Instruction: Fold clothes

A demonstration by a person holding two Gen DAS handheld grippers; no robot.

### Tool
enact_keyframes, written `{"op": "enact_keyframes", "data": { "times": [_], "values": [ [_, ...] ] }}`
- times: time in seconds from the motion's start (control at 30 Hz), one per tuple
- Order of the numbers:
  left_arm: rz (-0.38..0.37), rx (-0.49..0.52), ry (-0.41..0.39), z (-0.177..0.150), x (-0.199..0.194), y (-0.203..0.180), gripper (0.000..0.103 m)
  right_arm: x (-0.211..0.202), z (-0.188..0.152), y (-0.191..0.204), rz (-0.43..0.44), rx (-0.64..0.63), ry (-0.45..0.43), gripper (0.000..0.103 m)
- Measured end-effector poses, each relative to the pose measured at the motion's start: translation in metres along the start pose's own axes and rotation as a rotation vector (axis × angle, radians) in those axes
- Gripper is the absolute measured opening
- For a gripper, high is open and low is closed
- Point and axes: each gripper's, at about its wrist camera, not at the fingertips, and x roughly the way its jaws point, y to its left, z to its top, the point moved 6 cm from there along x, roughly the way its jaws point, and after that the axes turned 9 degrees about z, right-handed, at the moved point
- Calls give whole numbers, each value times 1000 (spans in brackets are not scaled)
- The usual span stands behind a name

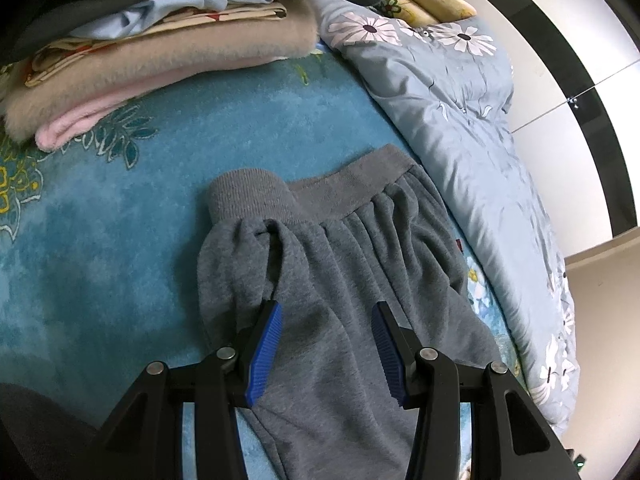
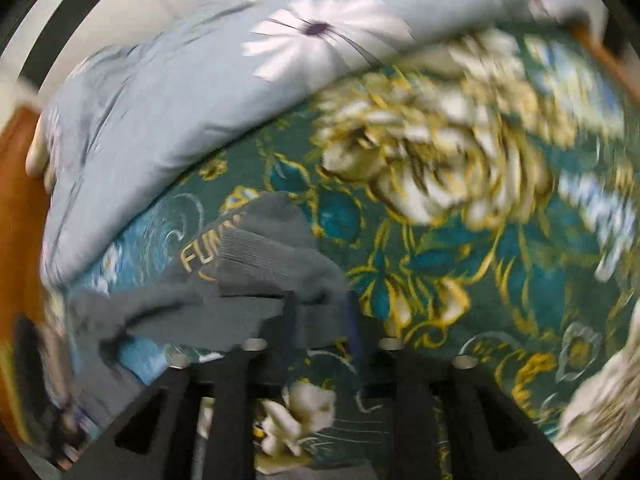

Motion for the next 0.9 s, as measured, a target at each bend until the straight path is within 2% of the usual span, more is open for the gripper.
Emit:
{"op": "enact_keyframes", "data": {
  "times": [0.13,0.2,0.37,0.47,0.77,0.83,0.9],
  "values": [
    [15,20,2,-2,1,-2,50,20,12,21,-21,-127,38,53],
    [16,19,-1,-2,0,-1,50,33,16,34,-48,-233,60,53],
    [21,4,-6,-2,-2,3,50,58,12,57,-162,-575,151,53],
    [28,5,-8,-2,-2,2,50,68,12,53,-221,-680,187,53],
    [55,42,-9,-6,-2,-1,50,96,5,49,-192,-664,253,52],
    [56,36,-8,-5,-1,0,50,96,0,50,-185,-669,257,33],
    [59,36,-9,-5,-1,0,50,89,2,48,-176,-646,241,21]
  ]
}}
